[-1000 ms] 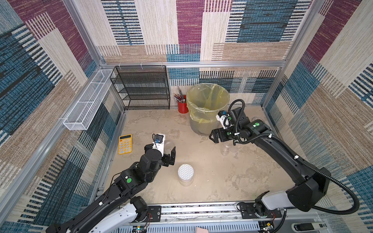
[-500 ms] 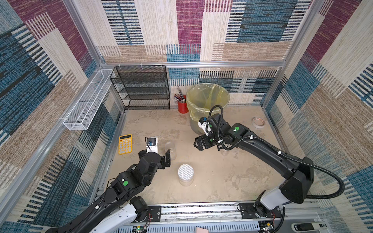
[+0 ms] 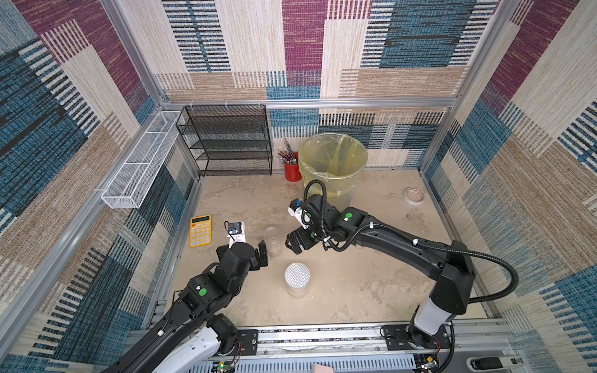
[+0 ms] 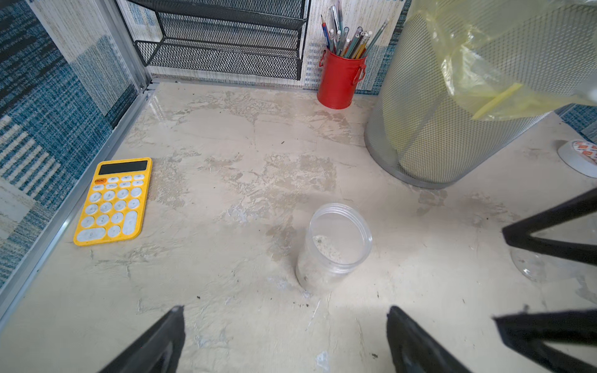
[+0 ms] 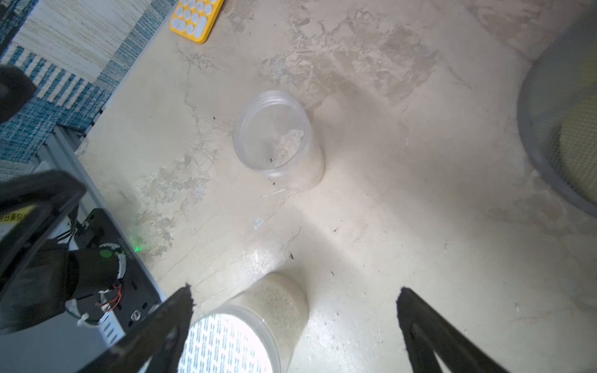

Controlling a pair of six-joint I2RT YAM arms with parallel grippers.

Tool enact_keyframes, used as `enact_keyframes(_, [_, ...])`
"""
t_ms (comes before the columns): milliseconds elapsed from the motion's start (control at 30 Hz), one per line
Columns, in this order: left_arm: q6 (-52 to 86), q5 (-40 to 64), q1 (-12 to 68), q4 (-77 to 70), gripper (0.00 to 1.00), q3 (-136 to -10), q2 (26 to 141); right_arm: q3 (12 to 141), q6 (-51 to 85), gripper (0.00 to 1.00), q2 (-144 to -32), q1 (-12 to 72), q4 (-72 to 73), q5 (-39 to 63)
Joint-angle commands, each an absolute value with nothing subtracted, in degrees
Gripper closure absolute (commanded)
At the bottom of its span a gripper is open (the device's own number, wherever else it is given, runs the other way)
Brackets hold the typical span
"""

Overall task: Empty moldy rice from jars
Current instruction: Pick up the jar from the center of the board.

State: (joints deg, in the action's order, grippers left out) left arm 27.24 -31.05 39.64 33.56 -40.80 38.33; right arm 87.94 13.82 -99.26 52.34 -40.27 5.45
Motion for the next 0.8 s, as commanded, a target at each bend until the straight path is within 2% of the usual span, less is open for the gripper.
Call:
enact_keyframes(0, [27.4, -27.8, 38.2, 31.4, 0.01, -40.4, 38.2, 90.5, 13.5, 0.01, -102.2, 53.5, -36.9, 4.4])
enact_keyframes(367, [29.2, -22.6, 31.2, 29.1, 0.01, -35.4, 35.3, 98.7, 14.2, 0.01, -113.1, 55.0, -33.6, 0.1])
enact_keyframes(767, [29.5, -21.0, 28.1, 28.1, 0.01, -32.0, 33.7, 108.3, 14.5, 0.02, -124.2, 55.7, -39.7, -2.5])
